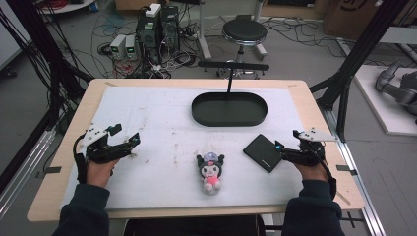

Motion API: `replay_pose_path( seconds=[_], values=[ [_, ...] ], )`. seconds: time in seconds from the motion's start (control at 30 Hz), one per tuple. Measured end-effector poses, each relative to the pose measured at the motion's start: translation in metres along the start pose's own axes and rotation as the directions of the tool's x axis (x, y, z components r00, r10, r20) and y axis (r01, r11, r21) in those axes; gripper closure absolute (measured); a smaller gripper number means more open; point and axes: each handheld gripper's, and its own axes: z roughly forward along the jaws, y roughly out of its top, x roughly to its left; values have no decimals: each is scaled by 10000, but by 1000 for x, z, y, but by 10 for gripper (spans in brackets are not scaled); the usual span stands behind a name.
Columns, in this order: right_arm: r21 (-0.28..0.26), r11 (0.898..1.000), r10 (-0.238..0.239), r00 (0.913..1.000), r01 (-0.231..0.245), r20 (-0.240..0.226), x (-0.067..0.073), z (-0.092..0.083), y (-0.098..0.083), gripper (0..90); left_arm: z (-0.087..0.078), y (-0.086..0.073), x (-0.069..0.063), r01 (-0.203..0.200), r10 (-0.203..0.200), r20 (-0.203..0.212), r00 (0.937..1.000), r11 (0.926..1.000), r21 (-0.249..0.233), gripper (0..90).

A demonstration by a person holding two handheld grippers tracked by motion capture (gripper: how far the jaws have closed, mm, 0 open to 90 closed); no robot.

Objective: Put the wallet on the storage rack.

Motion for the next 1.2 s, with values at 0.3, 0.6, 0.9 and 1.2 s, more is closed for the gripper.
replay_pose_path(
  seconds=[0.3, 0.6, 0.9, 1.2],
  values=[
    [-5, 10000, -26, 9999, 26, -115, 0, 3, 0, 210, 3, -1, 0, -5, 5, 17, 10000, 10000, 81, 192],
    [168, 9996, -220, 9989, 227, -422, 1, 4, -4, 210, 4, -1, 1, 36, -36, 7, 10000, 10000, 89, 192],
    [822, 9951, -486, 9960, 547, -749, 5, 14, -9, 211, 7, -1, 0, -18, 17, 106, 9999, 9999, 130, 194],
    [1722, 9844, -157, 9933, 355, -1149, -3, 33, -17, 223, 11, -4, 0, 13, -19, 183, 9998, 9994, 349, 196]
  ],
)
